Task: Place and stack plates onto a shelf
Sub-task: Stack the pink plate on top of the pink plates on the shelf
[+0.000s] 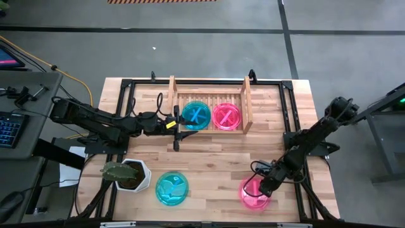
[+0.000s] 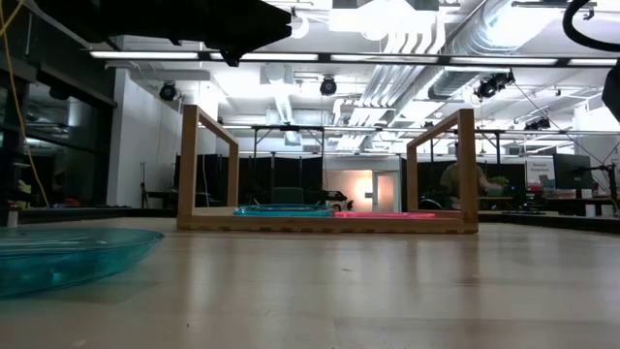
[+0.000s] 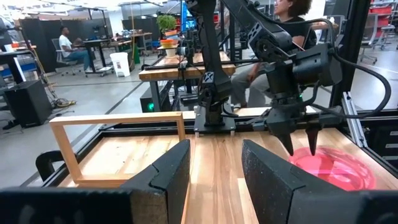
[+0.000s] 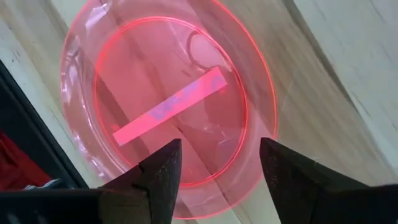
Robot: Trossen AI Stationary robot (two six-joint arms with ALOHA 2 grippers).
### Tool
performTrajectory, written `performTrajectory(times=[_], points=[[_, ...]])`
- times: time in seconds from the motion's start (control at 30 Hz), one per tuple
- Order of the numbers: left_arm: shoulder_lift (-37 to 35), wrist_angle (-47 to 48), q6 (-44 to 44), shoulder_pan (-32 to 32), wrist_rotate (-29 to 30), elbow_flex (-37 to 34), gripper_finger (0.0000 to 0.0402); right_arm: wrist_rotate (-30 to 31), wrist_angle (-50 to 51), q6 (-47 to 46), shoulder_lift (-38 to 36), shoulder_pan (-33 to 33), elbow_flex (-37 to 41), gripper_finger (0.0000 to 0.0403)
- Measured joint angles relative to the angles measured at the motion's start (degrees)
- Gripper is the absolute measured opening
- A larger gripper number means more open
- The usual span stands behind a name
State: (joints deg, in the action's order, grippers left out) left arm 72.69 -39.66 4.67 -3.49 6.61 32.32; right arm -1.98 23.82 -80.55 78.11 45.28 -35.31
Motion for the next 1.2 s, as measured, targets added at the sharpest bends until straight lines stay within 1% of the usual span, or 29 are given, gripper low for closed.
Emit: performTrajectory(times=[0.27,0.4,0.47,0.57,0.67,0.77,0.9,1.0,1.13,1.2], points=[[0.00,0.00,0.00,0.00,0.00,0.00,0.0133,-0.24,3.90,-0.34,0.00,0.00,0.00,0.0201],[0.00,-0.01,0.00,0.02,0.00,0.00,0.0133,-0.21,4.17,2.15,-0.04,0.00,-1.72,0.0201],[0.00,-0.02,0.00,0.02,0.00,0.00,0.0133,-0.09,6.82,3.92,-0.10,0.00,-3.90,0.0201],[0.00,-0.02,0.00,0.02,0.00,0.00,0.0133,1.87,14.91,4.31,-0.11,0.04,-6.87,0.0201],[0.00,0.01,-0.03,0.02,0.00,0.00,0.0133,3.28,17.68,2.89,-0.11,0.50,-6.88,0.0201],[-0.02,0.62,-0.04,0.02,0.00,0.00,0.0133,1.52,15.75,0.21,-0.11,0.52,-4.08,0.0201],[-0.02,1.11,-0.02,0.02,0.00,0.00,0.0133,-1.37,9.49,-1.95,-0.11,0.52,0.39,0.0201],[-0.02,1.07,-0.02,0.02,0.00,0.00,0.0133,-1.02,5.56,-1.95,-0.11,0.52,1.38,0.0201],[-0.02,0.92,-0.05,0.02,0.00,0.00,0.0133,0.25,4.01,-2.05,-0.09,0.52,1.42,0.0199],[-0.01,0.92,-0.13,0.02,0.00,0.00,0.0133,1.05,2.96,-1.97,-0.09,0.52,1.44,0.0190]])
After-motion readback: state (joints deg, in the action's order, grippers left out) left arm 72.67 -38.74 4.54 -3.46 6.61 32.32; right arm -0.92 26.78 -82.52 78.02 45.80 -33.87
